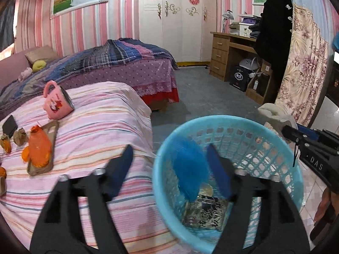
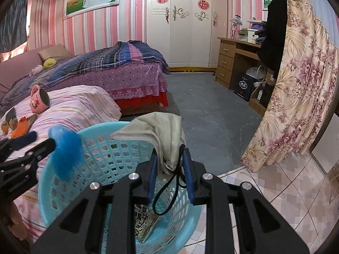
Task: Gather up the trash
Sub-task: 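Open the left tool then the right tool to drop both into the basket, then move both tools back to the bed toward the brown paper roll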
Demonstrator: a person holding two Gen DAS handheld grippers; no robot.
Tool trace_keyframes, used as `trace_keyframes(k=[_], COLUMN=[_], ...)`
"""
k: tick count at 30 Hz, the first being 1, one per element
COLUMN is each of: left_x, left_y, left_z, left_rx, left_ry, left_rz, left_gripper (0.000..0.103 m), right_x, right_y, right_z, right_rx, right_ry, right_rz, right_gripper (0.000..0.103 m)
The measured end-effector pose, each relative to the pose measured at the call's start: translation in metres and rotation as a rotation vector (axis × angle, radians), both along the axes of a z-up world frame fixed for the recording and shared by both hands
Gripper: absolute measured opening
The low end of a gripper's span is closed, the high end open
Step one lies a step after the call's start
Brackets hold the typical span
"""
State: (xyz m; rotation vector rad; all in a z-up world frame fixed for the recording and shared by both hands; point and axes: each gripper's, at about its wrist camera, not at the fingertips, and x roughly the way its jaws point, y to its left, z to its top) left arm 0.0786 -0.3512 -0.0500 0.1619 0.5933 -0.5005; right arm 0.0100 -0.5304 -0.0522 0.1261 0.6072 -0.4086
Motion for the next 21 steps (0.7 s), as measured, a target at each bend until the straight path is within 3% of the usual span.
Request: trace_keyframes(k=[3, 15, 17, 19, 21], left_x=[0.003, 0.005, 0.005, 0.006, 0.008], left_y=[0.009, 0.06, 0.069, 0.079, 0.091], left_z=[0.002, 0.017, 0.019, 0.021, 0.024], left_rx=[-0.002, -0.007, -0.007, -0.004, -0.004], left_ry=[-0.004, -0.039, -0.043, -0.049, -0.056], left_rz=[0.022, 0.128, 0.143, 0.161, 0.181], left_gripper=[0.085, 0.095, 0.095, 0.096, 0.097], right_x=[0.0, 0.009, 0.012, 0.012, 0.013], right_y=[0.001, 0.012, 0.018, 0.022, 0.028], right_z=[0.0, -0.003, -0.003, -0.003, -0.002], right_rx=[0.007, 0.016, 0.011, 0.002, -0.01], right_ry=[-0.006, 0.0, 0.004, 0.001, -0.002], right_rz=[0.003, 0.035, 0.039, 0.038, 0.033], right_gripper=[0.024, 0.027, 0.041, 0.068, 0.076])
